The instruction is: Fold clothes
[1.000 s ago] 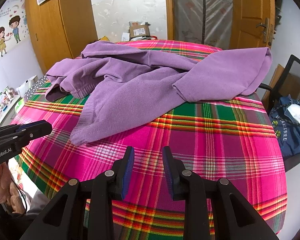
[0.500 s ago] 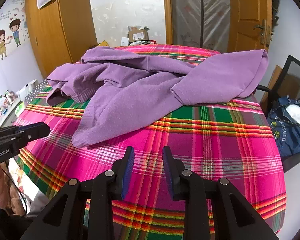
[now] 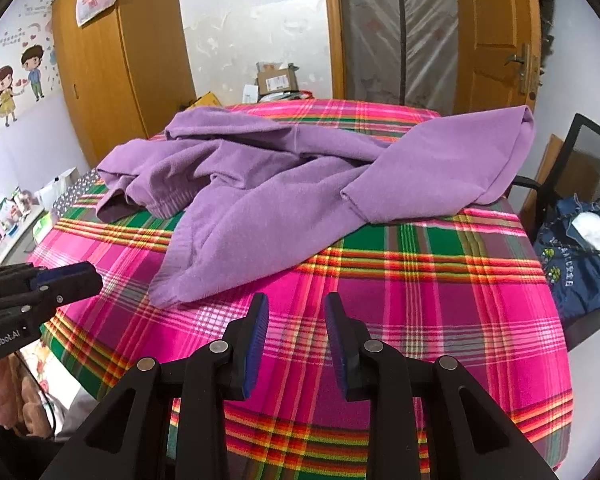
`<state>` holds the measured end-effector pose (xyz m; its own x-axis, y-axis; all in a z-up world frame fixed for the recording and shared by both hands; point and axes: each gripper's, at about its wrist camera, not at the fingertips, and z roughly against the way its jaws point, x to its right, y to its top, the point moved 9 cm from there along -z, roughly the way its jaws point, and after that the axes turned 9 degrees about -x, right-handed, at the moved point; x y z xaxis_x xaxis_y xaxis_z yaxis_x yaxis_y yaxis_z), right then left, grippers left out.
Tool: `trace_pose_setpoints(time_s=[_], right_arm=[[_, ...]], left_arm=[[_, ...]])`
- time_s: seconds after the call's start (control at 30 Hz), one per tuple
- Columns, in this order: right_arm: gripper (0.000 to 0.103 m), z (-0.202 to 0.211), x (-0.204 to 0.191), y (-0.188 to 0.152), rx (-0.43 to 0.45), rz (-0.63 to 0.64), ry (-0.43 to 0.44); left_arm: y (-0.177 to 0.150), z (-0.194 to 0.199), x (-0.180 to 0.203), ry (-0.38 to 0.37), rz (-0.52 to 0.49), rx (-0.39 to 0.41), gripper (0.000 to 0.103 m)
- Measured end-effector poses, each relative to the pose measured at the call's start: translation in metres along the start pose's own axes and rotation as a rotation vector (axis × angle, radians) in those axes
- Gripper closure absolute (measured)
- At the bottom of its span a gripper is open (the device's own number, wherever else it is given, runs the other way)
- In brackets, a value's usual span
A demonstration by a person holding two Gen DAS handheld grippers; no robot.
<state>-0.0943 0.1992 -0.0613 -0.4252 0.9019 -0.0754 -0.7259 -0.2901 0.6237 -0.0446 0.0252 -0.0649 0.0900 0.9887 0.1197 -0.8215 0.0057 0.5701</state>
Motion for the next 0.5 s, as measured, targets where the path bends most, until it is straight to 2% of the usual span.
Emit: trace_pose_setpoints(time_s=[0.17, 0.37, 0.5], right_arm=[[0.073, 0.001, 0.002, 0.004, 0.014, -0.001, -0.002], [0.073, 0.000, -0.003, 0.005, 0.000, -0.039, 0.083], [0.073, 0.004, -0.006, 0.006, 0.011, -0.035, 0.090]], left_arm=[[0.000, -0.004, -0.007, 0.010, 0.017, -0.004, 0.087], [0.003, -0.006, -0.011, 0.011, 0.032, -0.006, 0.087], [0.004, -0.007, -0.011, -0.008, 0.036, -0.011, 0.087]])
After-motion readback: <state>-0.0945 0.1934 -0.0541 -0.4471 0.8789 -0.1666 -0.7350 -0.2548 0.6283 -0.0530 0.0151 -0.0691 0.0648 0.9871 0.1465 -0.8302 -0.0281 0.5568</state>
